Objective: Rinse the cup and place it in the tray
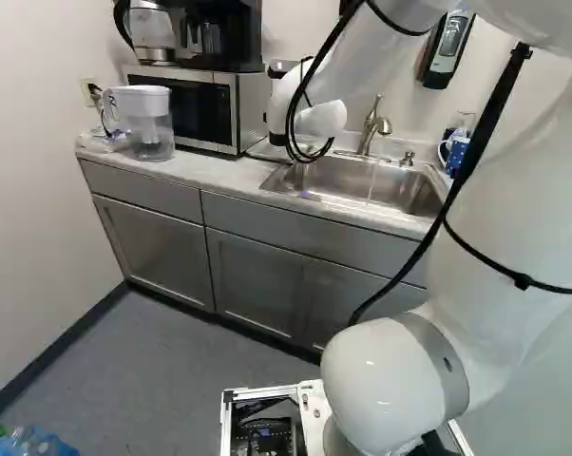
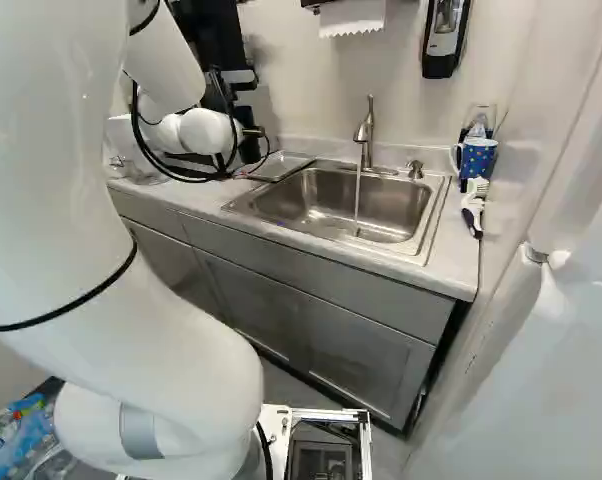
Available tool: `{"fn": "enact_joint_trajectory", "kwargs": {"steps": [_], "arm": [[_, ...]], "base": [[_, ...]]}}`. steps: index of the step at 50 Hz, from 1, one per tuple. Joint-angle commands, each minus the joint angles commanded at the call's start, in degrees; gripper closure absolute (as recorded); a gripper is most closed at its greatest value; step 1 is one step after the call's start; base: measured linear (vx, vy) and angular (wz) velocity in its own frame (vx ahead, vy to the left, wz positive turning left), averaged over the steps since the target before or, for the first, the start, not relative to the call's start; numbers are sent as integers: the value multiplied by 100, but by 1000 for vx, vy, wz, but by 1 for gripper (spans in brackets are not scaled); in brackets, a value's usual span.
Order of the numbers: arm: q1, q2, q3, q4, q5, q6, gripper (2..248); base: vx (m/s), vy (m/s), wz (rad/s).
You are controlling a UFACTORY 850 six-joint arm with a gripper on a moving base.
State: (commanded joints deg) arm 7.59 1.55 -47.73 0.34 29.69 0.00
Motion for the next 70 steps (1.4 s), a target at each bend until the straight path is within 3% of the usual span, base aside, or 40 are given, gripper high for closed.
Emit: {"fn": "enact_joint_trajectory", "kwargs": {"steps": [39, 70], "arm": [[-666, 67, 72, 0, 0, 0, 124], [-1159, -161, 198, 0, 0, 0, 124]], "base": [[0, 0, 0], [0, 0, 0]]}}
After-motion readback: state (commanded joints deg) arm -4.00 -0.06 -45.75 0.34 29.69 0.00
